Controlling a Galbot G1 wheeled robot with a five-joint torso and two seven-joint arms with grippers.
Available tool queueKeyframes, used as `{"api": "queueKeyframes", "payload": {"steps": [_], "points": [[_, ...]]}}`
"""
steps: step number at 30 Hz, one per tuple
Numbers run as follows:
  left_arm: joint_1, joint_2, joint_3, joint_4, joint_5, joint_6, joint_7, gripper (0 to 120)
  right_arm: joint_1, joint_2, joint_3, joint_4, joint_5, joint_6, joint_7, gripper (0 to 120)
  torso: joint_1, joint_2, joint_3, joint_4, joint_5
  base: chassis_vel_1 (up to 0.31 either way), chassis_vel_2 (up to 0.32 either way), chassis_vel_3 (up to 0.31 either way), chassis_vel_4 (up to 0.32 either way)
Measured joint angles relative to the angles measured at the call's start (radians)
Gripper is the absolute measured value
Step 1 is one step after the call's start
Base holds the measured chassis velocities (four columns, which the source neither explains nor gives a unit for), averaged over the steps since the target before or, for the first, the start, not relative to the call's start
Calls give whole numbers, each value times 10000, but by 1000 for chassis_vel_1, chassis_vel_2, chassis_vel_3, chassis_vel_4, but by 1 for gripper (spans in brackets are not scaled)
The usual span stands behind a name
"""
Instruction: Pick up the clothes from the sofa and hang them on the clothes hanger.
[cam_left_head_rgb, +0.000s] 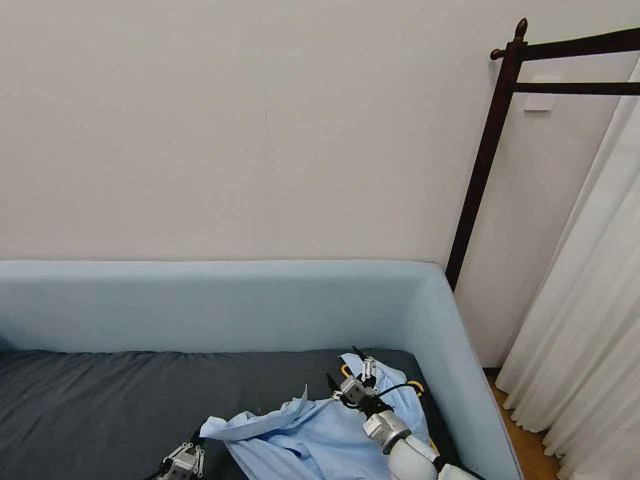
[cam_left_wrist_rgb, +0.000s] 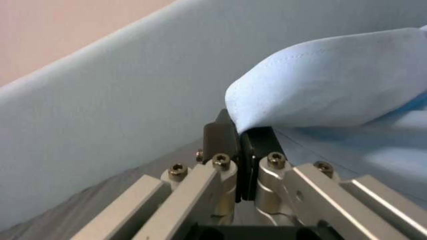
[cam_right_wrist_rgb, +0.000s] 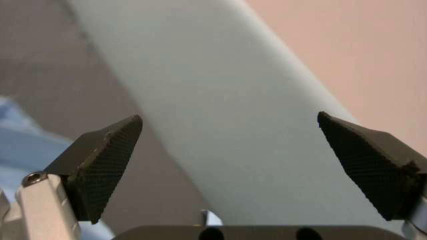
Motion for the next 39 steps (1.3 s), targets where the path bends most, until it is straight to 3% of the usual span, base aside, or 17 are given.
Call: {"api": "queueKeyframes", "payload": {"steps": [5, 10, 21, 25, 28, 39], "points": [[109, -451, -44, 88, 222, -56, -15, 0, 373, 333, -406, -1265, -1277, 643, -807, 100, 1, 0, 1, -1, -2, 0, 0, 0, 0], [113, -726, -28, 201, 322, -122, -46, 0, 453, 649, -350, -2141, -2660, 959, -779, 100, 0, 0, 1, -3, -1, 0, 0, 0, 0], [111, -716, 28, 389, 545, -349, -15, 0, 1114, 1330, 5, -3223, -3152, 505, -213, 100, 2, -1, 1, -4, -1, 0, 0, 0, 0], [186, -729, -23, 393, 483, -396, -16, 0, 1389, 2193, 417, -4662, -4898, 1428, -230, 100, 2, -1, 1, 1, -1, 0, 0, 0, 0], [213, -729, -87, 390, 386, -407, -23, 0, 1359, 2429, 579, -5055, -5594, 1718, -273, 100, 2, -1, 1, 1, 0, 0, 0, 0, 0], [241, -802, -151, 407, 220, -492, -42, 0, 1119, 2078, 664, -4986, -6371, 2007, -274, 100, 2, -1, 1, -5, -2, 0, 0, 0, 0]]}}
